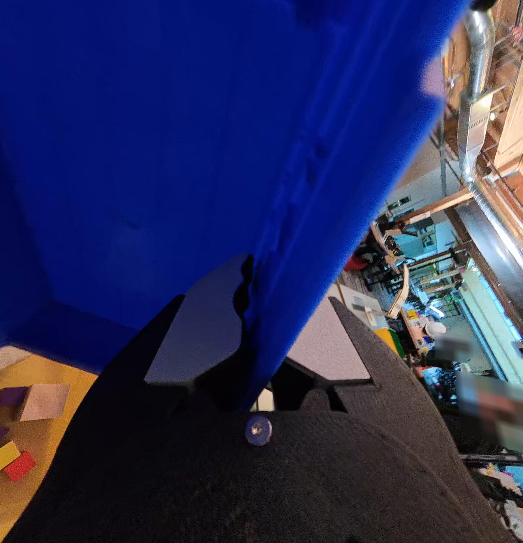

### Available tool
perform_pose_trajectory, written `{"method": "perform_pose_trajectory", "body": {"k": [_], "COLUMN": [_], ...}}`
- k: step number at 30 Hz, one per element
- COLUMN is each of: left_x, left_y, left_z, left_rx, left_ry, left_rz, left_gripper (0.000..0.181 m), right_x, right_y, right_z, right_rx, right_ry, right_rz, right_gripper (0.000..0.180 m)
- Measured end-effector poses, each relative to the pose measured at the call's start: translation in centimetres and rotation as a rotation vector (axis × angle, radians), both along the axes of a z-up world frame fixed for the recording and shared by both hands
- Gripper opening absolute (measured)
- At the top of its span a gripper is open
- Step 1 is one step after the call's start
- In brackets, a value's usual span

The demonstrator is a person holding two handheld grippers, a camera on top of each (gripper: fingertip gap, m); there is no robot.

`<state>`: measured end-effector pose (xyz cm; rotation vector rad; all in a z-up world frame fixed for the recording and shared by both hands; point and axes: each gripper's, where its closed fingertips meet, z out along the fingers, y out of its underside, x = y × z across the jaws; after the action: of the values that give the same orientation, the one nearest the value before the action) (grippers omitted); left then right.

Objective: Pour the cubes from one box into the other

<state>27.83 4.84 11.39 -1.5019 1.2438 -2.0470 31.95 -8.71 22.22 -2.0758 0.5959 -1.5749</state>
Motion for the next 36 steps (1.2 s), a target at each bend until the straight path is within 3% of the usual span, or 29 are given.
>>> {"method": "perform_pose_trajectory", "body": {"k": [6,9,12,15,21,24,28,30,36], "left_x": [-3.8,-4.8,-6.0,-7.4,-7.9,-8.0,-8.0,-8.1,-9.0], "left_y": [-1.6,2.4,3.0,2.2,1.4,-0.5,-0.2,-0.9,-1.5], "left_z": [0.1,-3.8,-8.4,-11.5,-17.0,-18.1,-20.3,-20.6,-22.2], "left_rx": [0.232,0.503,0.467,0.356,0.483,0.437,0.577,0.523,0.533], "left_ry": [0.126,0.282,0.471,0.579,0.782,0.847,0.956,0.993,1.161], "left_rz": [-0.124,0.004,-0.080,-0.151,-0.165,-0.231,-0.236,-0.261,-0.332], "left_gripper": [0.052,0.069,0.077,0.070,0.075,0.071,0.070,0.060,0.055], "right_x": [3.4,4.6,5.4,5.5,5.1,5.0,4.6,4.2,3.7], "right_y": [-5.2,-9.8,-14.2,-17.9,-23.6,-24.2,-24.3,-24.5,-25.6], "right_z": [0.9,0.6,0.1,-0.1,-2.6,-5.0,-9.2,-11.6,-17.9], "right_rx": [0.041,0.061,0.122,0.164,0.010,0.043,0.093,0.102,0.165], "right_ry": [0.229,0.277,0.315,0.344,0.434,0.526,0.686,0.784,0.971], "right_rz": [-0.070,-0.131,-0.185,-0.226,-0.390,-0.407,-0.409,-0.428,-0.489], "right_gripper": [0.013,0.013,0.007,0.006,0.006,0.005,0.006,0.006,0.006]}}
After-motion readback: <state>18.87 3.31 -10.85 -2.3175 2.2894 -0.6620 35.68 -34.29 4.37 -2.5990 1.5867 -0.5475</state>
